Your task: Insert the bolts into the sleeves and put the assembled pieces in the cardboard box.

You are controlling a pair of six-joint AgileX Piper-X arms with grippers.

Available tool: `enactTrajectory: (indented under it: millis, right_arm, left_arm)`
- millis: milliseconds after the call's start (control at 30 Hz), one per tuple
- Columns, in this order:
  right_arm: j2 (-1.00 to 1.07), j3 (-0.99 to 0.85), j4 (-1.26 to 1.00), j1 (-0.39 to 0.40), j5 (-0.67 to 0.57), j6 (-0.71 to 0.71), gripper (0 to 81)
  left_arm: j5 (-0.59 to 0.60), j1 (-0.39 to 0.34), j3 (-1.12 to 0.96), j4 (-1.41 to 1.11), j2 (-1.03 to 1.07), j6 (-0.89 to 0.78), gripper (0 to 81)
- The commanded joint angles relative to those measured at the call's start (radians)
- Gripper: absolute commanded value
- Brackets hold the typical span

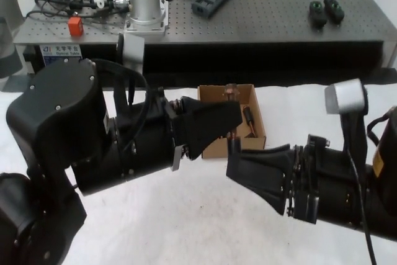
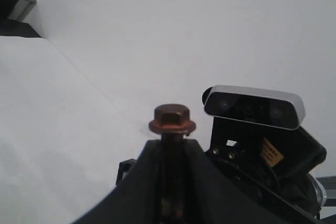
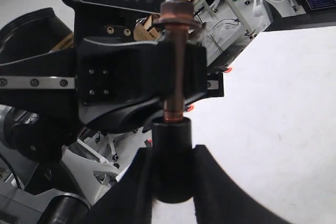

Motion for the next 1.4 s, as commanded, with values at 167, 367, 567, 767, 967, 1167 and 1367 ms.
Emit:
enactTrajectory:
  millis: [167,367,567,767,967,1167,1367]
  right_arm:
    - [-0.004,-0.012,-0.044,-0.031,-0.001,0.005,1.7]
    - [0.006,-0.012,-0.039,-0.031,-0.075,0.001,1.7]
    - [0.015,-0.012,-0.039,-0.054,-0.001,-0.064,1.7]
    - [0.057,-0.059,0.003,-0.190,0.118,-0.151,1.7]
    - [0.323,-0.293,0.209,-0.283,0.200,-0.292,1.7]
    - [0.668,-0.632,0.439,-0.279,0.300,-0.357,1.7]
    - [0.951,-0.960,0.745,-0.261,0.440,-0.399,1.7]
  left_arm:
    - [0.049,-0.001,-0.004,-0.012,-0.002,0.005,0.1]
    - [0.056,-0.001,-0.004,0.043,-0.002,0.024,34.9]
    - [0.056,-0.001,-0.004,0.058,-0.002,0.037,48.1]
    - [0.043,0.017,-0.002,0.082,-0.002,0.101,47.2]
    - [-0.068,0.028,-0.002,0.199,-0.002,0.192,31.6]
    - [-0.230,0.028,-0.002,0.313,-0.045,0.266,0.1]
    - [-0.468,0.028,-0.002,0.635,-0.167,0.380,0.7]
